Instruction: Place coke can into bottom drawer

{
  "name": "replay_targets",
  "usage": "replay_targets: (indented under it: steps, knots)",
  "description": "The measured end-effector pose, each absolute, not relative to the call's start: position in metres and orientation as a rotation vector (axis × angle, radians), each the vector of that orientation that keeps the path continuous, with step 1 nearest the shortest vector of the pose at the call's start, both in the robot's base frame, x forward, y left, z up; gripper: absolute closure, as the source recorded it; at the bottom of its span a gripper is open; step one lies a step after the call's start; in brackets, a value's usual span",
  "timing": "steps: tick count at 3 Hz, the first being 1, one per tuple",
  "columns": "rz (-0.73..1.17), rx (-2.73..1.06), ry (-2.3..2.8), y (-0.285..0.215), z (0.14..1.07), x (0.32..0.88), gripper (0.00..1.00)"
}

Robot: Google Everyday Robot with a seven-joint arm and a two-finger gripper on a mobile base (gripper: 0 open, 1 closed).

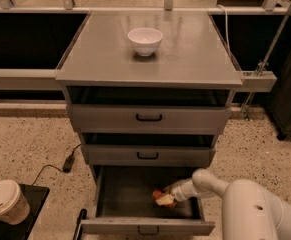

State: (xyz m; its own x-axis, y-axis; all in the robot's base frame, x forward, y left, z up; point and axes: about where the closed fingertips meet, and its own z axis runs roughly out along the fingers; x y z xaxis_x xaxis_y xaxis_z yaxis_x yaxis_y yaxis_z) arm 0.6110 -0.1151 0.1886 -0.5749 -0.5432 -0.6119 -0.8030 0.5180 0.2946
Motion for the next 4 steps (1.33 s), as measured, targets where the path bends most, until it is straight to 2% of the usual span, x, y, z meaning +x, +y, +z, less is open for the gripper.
replay_targets:
  steps: [1, 2, 4]
  knots:
    - [0.751, -1.064, 2.356, -0.1248, 0.1756, 0.6218, 1.0]
    - [0.75, -1.062, 2.357, -0.1248, 0.1753, 0.6222, 0.81]
    - [0.75, -1.062, 2.357, -0.1247, 0.1752, 0.6221, 0.34]
